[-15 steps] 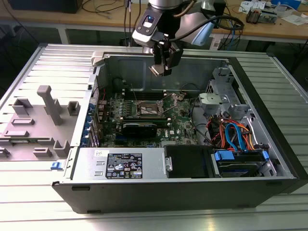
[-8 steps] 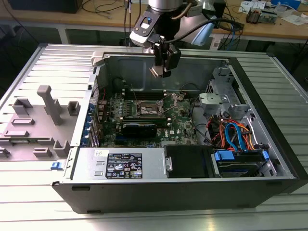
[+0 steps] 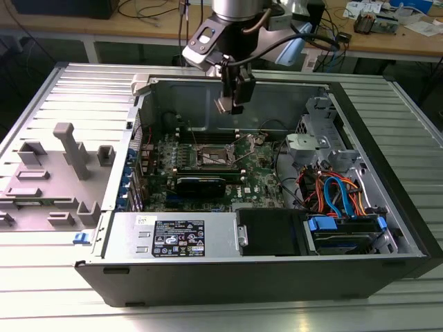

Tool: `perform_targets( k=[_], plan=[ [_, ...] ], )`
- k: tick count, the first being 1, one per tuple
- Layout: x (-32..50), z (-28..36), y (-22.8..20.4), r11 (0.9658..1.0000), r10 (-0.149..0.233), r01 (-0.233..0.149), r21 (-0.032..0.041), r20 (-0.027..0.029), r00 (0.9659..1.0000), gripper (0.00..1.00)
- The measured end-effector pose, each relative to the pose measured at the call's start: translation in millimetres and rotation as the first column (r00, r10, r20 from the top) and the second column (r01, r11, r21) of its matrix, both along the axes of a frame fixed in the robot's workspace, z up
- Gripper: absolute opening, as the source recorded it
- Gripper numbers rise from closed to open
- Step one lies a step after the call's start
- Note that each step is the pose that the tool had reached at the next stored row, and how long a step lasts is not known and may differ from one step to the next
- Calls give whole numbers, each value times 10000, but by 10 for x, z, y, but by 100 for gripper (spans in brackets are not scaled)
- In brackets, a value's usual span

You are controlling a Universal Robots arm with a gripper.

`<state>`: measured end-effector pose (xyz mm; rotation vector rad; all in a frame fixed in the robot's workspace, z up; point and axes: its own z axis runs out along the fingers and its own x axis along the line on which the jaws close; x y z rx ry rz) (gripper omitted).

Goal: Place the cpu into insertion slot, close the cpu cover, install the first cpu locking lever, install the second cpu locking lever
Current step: 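Place the cpu into insertion slot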

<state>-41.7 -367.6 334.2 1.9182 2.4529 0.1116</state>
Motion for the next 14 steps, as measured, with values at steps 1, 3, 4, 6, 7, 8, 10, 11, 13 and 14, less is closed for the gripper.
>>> perform_targets(
  k=[1,3,4,6,7,8,10,11,13,14],
  plan=[
    [0,-11,0,9999,-145,145,-1,-16,9999,55],
    [0,-33,0,9992,-410,410,-2,-40,9991,55],
    [0,-39,0,9988,-495,495,-2,-47,9988,55],
    [0,-54,0,9976,-686,686,-2,-61,9976,55],
    [0,-70,0,9960,-890,890,-3,-74,9960,55],
    [0,-77,0,9952,-983,983,-4,-79,9951,55],
    [1,-92,0,9931,-1172,1172,-6,-82,9931,55],
    [0,-103,0,9915,-1303,1303,-5,-82,9914,55],
    [0,-121,0,9884,-1520,1520,-5,-82,9884,55],
    [0,-138,0,9860,-1667,1667,-6,-82,9860,55]
  ],
)
